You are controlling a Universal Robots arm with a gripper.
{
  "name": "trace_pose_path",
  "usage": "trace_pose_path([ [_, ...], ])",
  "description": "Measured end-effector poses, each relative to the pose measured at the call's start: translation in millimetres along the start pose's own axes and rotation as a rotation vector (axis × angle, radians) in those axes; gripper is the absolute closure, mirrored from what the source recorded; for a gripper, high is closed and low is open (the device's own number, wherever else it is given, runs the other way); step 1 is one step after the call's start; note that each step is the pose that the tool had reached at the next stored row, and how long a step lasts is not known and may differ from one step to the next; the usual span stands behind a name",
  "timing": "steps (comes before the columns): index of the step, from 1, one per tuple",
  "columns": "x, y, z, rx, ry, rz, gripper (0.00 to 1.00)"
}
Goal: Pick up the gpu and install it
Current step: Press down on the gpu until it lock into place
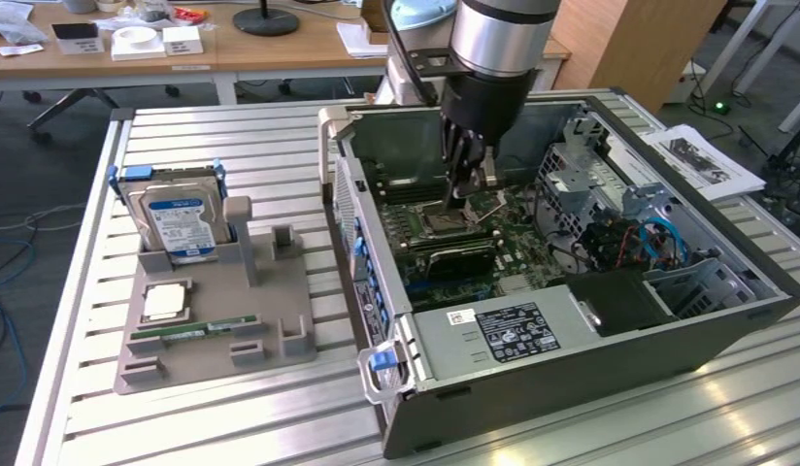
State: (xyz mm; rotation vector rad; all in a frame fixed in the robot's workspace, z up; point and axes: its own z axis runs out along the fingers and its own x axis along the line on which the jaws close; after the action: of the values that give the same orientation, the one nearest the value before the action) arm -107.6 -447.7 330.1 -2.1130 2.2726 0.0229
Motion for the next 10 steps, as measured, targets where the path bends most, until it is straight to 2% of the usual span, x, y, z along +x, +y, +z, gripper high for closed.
trace_pose_path([
  [6,0.3,0.1,6.4,0.0,0.0,0.0,0.89],
  [10,0.3,0.1,6.5,-0.0001,0.0002,0.0,0.89],
])
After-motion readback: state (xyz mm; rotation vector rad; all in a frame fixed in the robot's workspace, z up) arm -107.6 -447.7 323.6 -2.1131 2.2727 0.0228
